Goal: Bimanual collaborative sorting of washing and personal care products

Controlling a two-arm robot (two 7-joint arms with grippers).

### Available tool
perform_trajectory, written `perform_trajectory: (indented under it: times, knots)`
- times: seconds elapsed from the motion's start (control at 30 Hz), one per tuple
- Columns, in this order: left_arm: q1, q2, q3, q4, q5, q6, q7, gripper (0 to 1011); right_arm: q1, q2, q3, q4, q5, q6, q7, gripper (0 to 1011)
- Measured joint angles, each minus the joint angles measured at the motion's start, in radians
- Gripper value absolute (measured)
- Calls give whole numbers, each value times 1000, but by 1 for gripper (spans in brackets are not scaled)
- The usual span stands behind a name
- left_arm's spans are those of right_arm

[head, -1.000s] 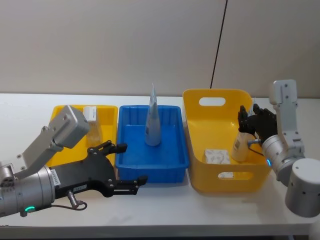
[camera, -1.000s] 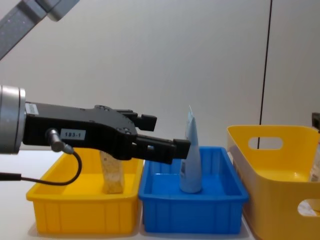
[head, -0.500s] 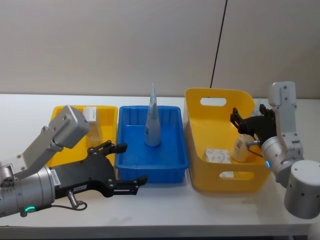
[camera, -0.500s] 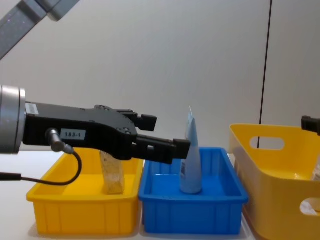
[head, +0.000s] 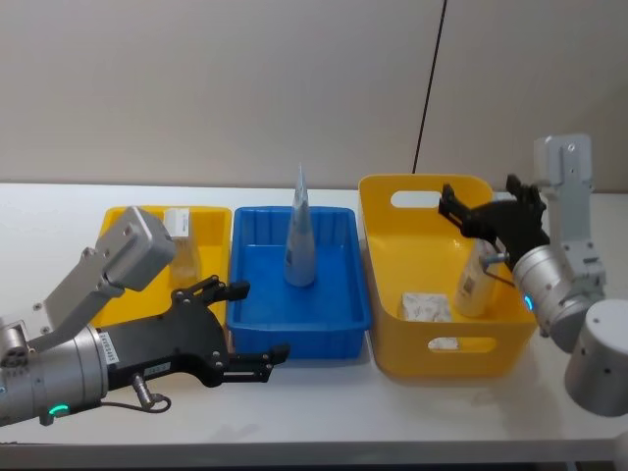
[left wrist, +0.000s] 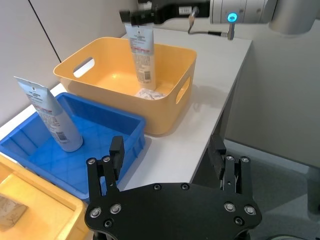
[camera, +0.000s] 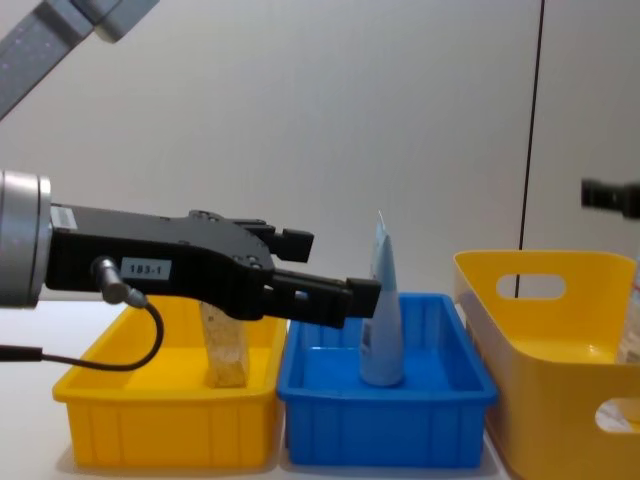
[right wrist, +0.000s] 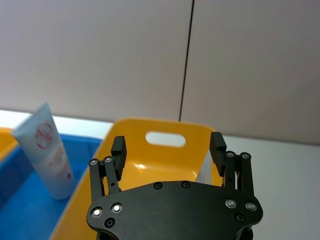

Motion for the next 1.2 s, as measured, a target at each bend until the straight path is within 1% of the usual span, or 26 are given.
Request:
perform_trajectory:
  times: [0.17,0.37,0.57,0.8,0.9,1.0,1.03,1.17,1.2]
  knots:
    - [0,0,0,0,0,0,0,1002,3,-1,10,-52,23,-9,33,1000]
    - [0,0,0,0,0,0,0,1002,3,1,19,-96,53,-12,74,1000]
    - [0,0,0,0,0,0,0,1002,-2,20,23,-136,88,-5,132,1000]
    - [0,0,0,0,0,0,0,1002,-25,63,14,-169,119,12,210,1000]
    - [0,0,0,0,0,0,0,1001,-47,92,3,-182,129,21,250,1000]
    - [0,0,0,0,0,0,0,1002,-60,109,-4,-189,135,26,276,1000]
    - [0,0,0,0,0,0,0,1002,-71,122,-9,-194,138,28,291,1000]
    - [0,0,0,0,0,0,0,1002,-90,146,-18,-202,144,31,324,1000]
    - [0,0,0,0,0,0,0,1002,-99,157,-22,-205,147,31,339,1000]
